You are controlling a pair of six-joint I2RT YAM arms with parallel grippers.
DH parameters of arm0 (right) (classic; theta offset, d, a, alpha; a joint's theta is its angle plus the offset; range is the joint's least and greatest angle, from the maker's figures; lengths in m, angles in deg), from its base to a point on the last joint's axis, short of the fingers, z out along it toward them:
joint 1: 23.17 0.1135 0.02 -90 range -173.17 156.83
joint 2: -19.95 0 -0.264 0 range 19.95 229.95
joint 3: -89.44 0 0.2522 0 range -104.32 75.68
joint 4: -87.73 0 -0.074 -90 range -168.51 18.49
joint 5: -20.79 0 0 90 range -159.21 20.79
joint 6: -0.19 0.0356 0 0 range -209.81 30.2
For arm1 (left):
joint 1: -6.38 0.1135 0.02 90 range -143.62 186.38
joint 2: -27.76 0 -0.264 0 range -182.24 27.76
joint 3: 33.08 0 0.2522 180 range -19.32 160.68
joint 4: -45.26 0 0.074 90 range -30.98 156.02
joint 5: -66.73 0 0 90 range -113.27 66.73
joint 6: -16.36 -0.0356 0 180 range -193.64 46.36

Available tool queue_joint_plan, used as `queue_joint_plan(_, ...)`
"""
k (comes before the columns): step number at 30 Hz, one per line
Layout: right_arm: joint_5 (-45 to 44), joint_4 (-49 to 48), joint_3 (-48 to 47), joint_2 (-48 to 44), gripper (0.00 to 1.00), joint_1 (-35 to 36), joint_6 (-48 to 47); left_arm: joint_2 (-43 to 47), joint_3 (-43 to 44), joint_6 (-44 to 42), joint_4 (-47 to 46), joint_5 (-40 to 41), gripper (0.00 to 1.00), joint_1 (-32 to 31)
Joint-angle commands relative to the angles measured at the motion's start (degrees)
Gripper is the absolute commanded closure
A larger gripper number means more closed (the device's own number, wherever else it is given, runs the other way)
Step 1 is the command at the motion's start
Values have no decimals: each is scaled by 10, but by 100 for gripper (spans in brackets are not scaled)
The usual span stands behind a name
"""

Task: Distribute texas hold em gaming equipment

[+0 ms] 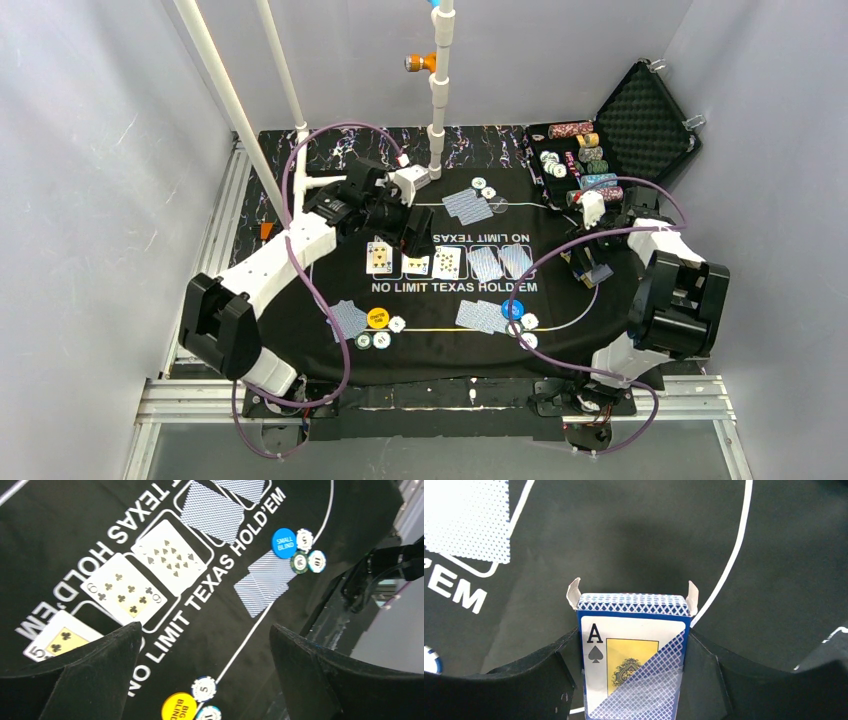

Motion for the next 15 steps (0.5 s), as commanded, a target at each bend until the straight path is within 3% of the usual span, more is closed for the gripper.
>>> queue_joint_plan(1,-21,-76,12,24,83,-2,16,41,-23,-52,-13,26,2,23)
queue_joint_plan(4,-23,-95,24,31,79,-2,17,34,-10,-56,12,55,2,36)
queue_joint_plan(8,-25,-96,26,46,52,-2,17,-4,60,-118,127,39,2,52)
queue_joint_plan(10,-27,-90,23,47,40,-2,18,2,53,-146,131,19,2,67)
queue_joint_plan(13,-29,-79,15,30,31,-2,16,4,56,-190,148,26,2,76)
queue_joint_plan(15,-32,-76,10,14,13,-2,16,-7,69,-213,166,54,2,79)
